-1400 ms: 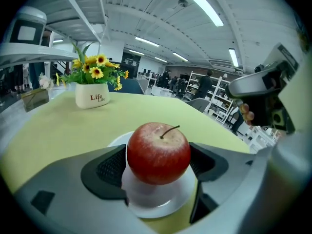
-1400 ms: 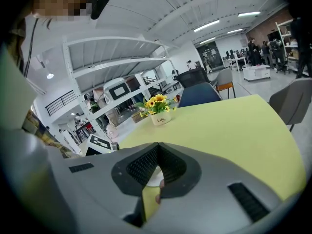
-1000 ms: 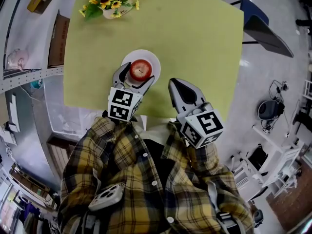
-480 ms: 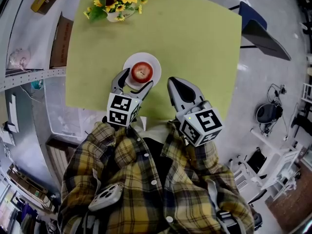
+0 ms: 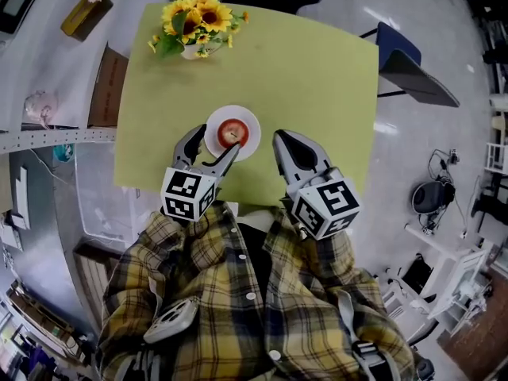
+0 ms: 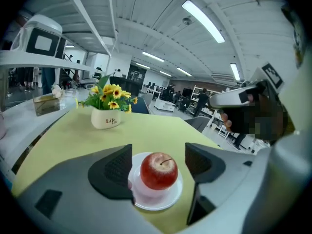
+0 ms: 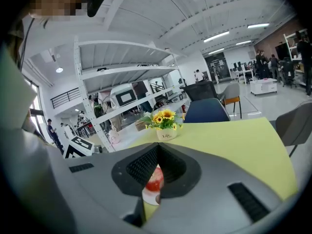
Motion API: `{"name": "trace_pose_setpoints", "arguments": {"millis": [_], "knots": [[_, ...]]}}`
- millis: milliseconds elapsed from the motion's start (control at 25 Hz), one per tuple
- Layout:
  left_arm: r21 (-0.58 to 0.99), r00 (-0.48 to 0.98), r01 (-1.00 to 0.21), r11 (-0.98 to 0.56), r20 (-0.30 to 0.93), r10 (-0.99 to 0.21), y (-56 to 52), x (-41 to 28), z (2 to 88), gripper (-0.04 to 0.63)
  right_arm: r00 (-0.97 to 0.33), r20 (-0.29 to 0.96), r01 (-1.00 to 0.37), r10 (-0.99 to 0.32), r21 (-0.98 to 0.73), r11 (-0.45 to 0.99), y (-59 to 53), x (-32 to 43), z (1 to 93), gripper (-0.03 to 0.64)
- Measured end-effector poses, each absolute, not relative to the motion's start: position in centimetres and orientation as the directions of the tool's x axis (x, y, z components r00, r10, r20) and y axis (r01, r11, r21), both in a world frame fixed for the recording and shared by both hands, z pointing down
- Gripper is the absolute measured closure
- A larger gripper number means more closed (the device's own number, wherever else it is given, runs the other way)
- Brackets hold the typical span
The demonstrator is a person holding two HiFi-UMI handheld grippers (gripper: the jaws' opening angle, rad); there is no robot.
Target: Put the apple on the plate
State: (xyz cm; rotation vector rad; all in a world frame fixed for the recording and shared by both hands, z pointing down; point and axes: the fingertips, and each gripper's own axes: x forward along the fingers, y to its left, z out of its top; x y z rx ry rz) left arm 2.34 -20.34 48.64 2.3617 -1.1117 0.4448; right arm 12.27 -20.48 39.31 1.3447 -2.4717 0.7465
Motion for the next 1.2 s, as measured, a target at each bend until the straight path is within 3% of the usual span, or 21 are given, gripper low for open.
{"name": "trace_pose_setpoints", "arguments": {"millis": [80,480,640,1200], "knots": [[0.274,0.615,-0.786,-0.554,0.441,-0.653,-20.6,1.9,46.6,0.317,-0.547,0.416,-0.836,-0.726,-0.316,0.448,-20.8,12.3,38.5,0.62],[0.277,0.666,-0.743,-0.609,0.23,-0.709,-21.5,1.6,35.3,0.558,-0.543,0.36,-0.839,-0.759,-0.272,0.472,-21.7,11.9,34.5,0.62],[0.306,0.692,-0.715,-0.628,0.19,-0.696,-21.5,2.0,32.1,0.588,-0.539,0.332,-0.841,-0.774,-0.259,0.475,-21.7,11.9,33.2,0.62],[0.342,0.757,-0.648,-0.681,0.19,-0.625,-21.0,3.8,28.8,0.589,-0.507,0.315,-0.861,-0.802,-0.212,0.462,-20.5,12.9,31.3,0.62]]}}
